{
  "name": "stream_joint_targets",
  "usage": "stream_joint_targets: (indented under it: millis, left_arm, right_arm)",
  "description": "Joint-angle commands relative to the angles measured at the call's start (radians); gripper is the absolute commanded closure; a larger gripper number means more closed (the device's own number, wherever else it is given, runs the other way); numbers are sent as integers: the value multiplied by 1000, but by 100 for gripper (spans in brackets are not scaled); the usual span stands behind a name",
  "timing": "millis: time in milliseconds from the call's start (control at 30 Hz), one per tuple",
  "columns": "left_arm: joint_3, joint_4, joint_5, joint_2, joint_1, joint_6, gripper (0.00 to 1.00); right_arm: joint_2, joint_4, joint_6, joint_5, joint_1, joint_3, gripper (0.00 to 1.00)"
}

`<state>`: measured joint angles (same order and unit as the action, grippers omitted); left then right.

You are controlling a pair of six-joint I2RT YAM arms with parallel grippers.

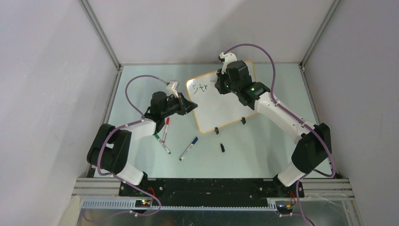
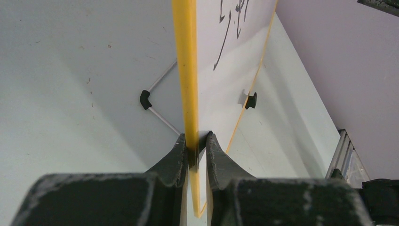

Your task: Write a sentence on the whiteboard

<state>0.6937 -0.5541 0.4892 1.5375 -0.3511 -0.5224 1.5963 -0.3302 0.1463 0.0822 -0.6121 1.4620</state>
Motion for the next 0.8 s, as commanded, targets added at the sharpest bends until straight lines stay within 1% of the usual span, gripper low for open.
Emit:
stream_joint_targets:
  millis: [0,467,767]
  left_arm:
    - [-11,107,-57,0,-8,104,100]
    - [-11,103,-51,0,-9,101,100]
    - [-12,100,-50,2,-8,99,100]
  right_arm:
    - [-9,39,11,-30,0,11,100]
    - [55,-4,0,-30,-12,67,100]
    - [58,-14,7,-5,-11,81,100]
